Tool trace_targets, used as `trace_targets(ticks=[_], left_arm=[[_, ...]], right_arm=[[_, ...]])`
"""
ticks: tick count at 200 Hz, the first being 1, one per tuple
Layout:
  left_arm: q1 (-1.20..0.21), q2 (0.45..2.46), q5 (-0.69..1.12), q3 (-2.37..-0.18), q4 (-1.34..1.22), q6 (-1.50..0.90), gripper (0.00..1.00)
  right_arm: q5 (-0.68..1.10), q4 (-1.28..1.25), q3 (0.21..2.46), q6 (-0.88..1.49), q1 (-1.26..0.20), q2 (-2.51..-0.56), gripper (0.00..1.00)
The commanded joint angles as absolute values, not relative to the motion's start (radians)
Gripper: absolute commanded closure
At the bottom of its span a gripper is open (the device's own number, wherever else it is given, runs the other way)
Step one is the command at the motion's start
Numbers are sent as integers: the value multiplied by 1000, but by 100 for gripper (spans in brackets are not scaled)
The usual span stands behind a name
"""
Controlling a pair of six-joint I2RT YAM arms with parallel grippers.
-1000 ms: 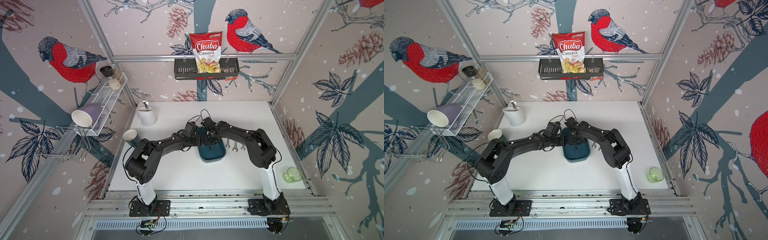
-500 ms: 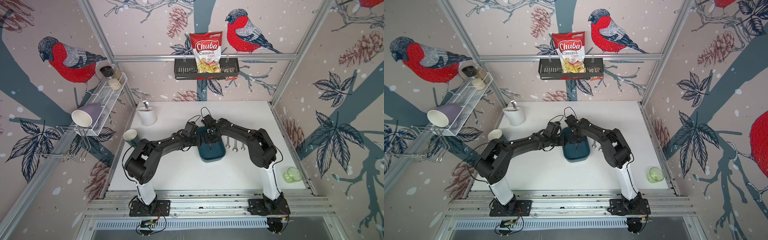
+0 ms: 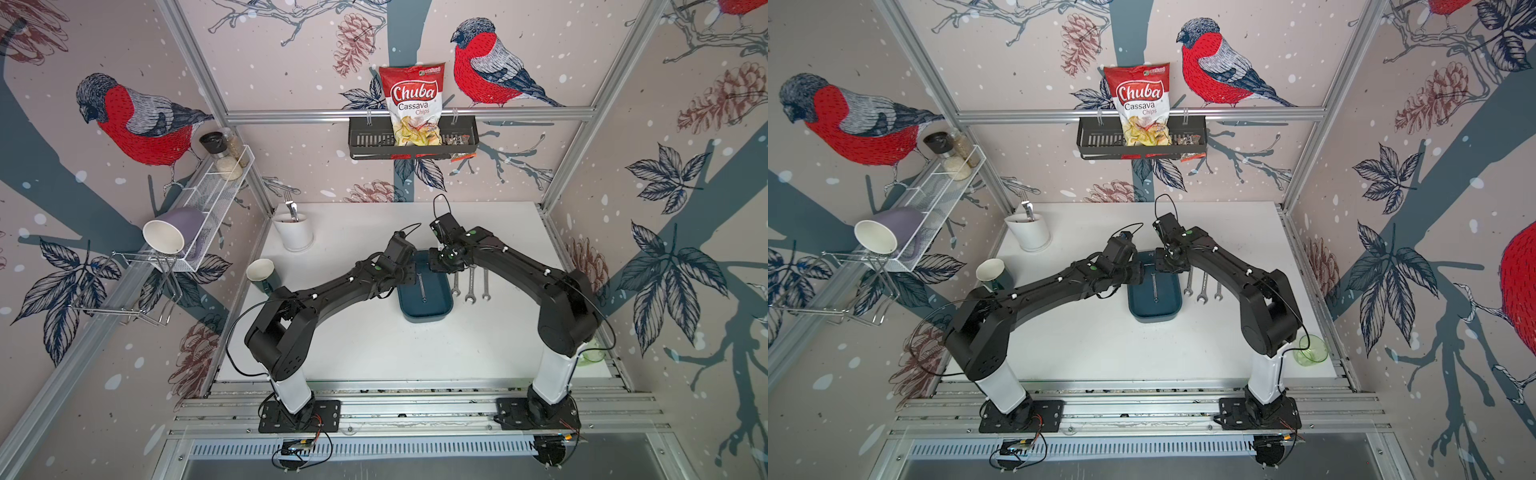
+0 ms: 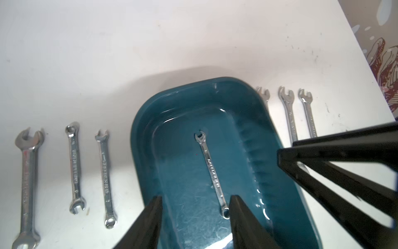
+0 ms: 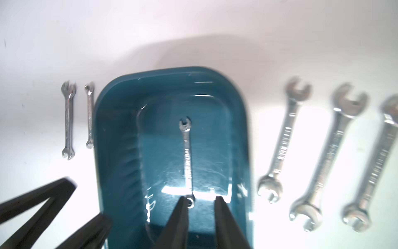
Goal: Take out the wrench from the storage box
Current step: Pick up the wrench from the storage box.
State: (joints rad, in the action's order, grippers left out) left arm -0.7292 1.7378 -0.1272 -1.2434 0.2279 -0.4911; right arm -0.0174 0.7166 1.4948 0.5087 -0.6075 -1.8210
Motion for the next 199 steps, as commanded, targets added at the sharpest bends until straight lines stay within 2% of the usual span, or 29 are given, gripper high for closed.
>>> trace_targets(ticks=[1, 38, 84, 159, 184, 199], left_arm=[[-768, 1795, -219, -1323, 349, -499, 46], [-813, 1873, -208, -1382, 380, -582, 50], [-837, 2084, -219, -1574, 556, -644, 51], [-878, 2302, -257, -1761, 748, -686, 53], [-883, 2327, -266, -1772, 771, -690, 62], [-882, 2327, -273, -1772, 772, -688, 76]], right_arm=[[19, 628, 1421, 547, -567, -1743, 68], [61, 521, 1253, 581, -482, -1615, 66], [111, 413, 1105, 605, -408, -1553, 65], [164, 362, 1006, 581, -347, -1514, 64], [177, 353, 981, 576, -330, -1490, 64], [183, 350, 969, 574, -320, -1483, 64]])
